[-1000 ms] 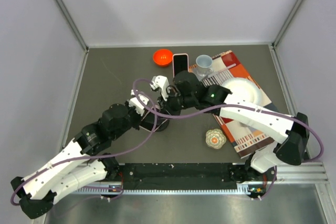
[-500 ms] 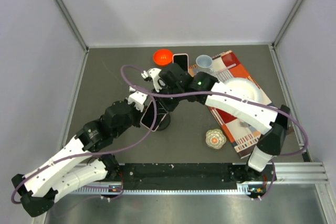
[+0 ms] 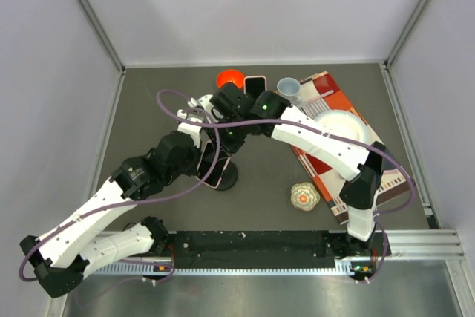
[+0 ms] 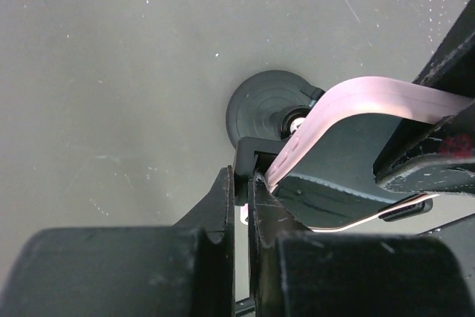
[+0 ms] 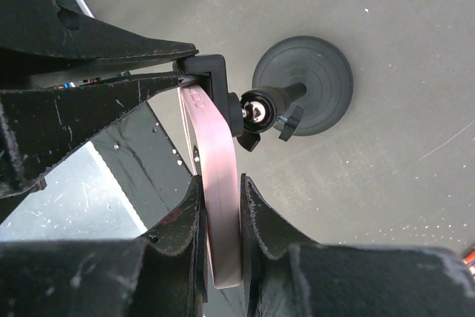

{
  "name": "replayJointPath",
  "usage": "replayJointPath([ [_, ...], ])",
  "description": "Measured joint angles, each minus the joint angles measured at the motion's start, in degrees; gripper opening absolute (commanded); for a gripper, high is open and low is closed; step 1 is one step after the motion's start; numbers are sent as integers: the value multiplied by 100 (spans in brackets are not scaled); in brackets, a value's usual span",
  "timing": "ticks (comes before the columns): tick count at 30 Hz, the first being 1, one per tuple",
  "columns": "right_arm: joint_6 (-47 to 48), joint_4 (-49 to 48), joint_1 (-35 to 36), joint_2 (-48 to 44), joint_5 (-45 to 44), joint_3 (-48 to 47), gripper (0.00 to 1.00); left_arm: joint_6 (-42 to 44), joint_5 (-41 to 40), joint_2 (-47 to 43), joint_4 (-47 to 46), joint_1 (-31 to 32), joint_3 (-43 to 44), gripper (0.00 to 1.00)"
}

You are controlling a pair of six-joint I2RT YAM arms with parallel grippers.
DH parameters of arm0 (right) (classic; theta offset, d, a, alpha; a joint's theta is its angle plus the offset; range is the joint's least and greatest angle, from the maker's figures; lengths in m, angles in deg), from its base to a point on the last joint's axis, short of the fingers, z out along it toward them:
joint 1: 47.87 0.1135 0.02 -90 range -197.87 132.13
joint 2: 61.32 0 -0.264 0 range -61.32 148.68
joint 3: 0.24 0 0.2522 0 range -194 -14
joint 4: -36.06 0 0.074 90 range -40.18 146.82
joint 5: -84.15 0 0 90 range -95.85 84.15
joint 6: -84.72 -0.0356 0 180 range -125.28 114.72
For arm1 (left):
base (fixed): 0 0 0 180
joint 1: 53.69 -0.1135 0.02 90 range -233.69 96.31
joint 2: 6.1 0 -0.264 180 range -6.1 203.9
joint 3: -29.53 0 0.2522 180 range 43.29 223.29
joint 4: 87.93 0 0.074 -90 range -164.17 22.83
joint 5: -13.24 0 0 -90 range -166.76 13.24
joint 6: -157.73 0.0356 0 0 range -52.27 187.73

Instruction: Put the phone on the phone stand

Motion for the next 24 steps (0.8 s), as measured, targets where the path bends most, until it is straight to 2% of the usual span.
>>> replayJointPath([
  [11,262,116,-59,44,216,-61,0,-59,251,52,140,-24,98,0],
  [15,385,149,-160,74,527,-57,0,114,442,-66,190,-50,98,20],
  [19,599,142,-216,120,920,-9,0,282,634,-468,404,-57,96,57],
  [22,664,-26,-516,223,671,-26,0,299,761,-1346,271,-35,282,63],
  [24,669,-15,-813,293,820,-74,0,280,758,-1864,146,-35,505,65],
])
